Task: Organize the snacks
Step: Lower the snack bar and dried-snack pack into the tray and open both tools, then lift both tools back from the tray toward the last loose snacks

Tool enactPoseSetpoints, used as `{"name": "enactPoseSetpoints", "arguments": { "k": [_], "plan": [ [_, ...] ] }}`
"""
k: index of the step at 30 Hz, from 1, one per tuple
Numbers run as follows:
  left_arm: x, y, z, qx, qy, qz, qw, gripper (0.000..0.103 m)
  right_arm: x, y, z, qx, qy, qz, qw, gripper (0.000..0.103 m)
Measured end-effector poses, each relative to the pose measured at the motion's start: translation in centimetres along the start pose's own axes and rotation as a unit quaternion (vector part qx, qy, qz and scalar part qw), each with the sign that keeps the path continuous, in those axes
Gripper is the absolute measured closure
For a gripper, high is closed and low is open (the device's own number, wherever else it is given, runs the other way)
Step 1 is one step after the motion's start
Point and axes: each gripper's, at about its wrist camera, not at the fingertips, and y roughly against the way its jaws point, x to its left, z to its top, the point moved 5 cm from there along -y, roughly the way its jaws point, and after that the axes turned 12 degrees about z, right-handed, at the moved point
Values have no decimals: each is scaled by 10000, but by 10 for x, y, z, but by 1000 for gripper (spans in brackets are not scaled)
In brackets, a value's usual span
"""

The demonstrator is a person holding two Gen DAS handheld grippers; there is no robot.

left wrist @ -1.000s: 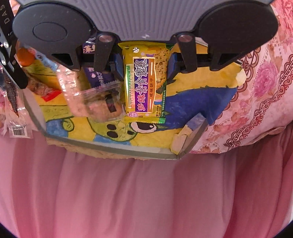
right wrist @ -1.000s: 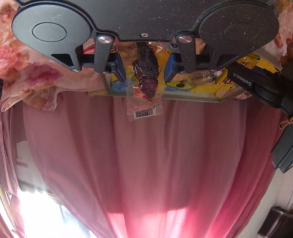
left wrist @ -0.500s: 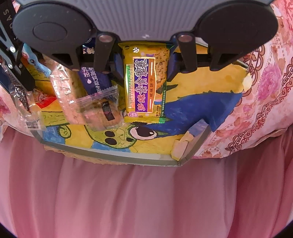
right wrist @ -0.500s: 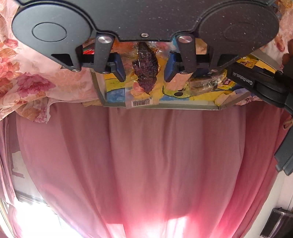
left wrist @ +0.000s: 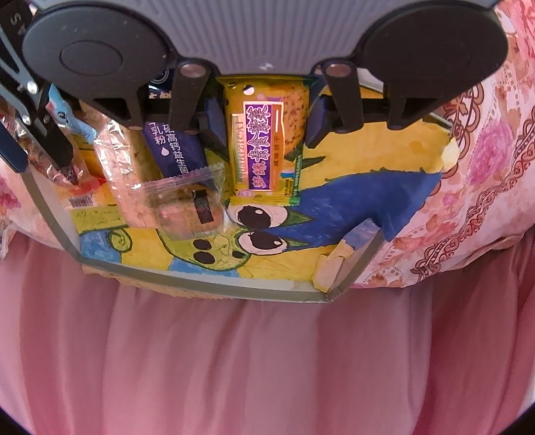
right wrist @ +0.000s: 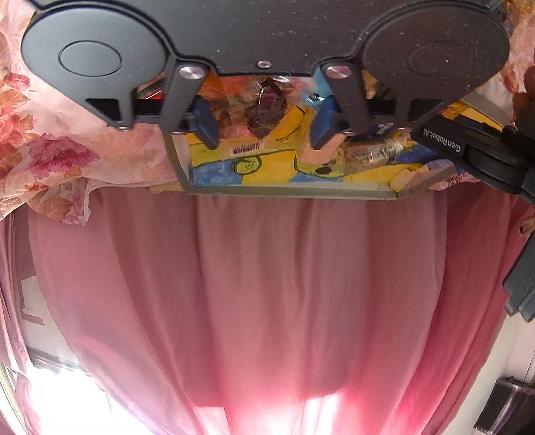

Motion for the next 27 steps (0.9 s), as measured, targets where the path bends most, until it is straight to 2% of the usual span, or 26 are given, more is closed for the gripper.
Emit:
{"name": "enactPoseSetpoints", "arguments": {
  "k": [1, 3, 12, 18, 27],
  "plan": [
    [2, 2, 0, -12, 63, -27, 10000, 41, 1, 1, 1, -20, 0, 2, 10000, 29],
    [5, 6, 0, -57, 203, -39, 9998, 26, 2, 4, 4, -30, 2, 1, 10000, 25],
    [31, 44, 11, -456, 770, -26, 9960, 9, 9, 32, 36, -179, -16, -107, 9998, 9],
    [52, 90, 18, -891, 840, 56, 9925, 1, 23, 61, 64, -345, -168, -92, 9992, 1],
    [86, 149, 11, -1269, 968, 43, 9872, 1, 54, 114, 87, -526, -138, -151, 9984, 1]
  ]
}}
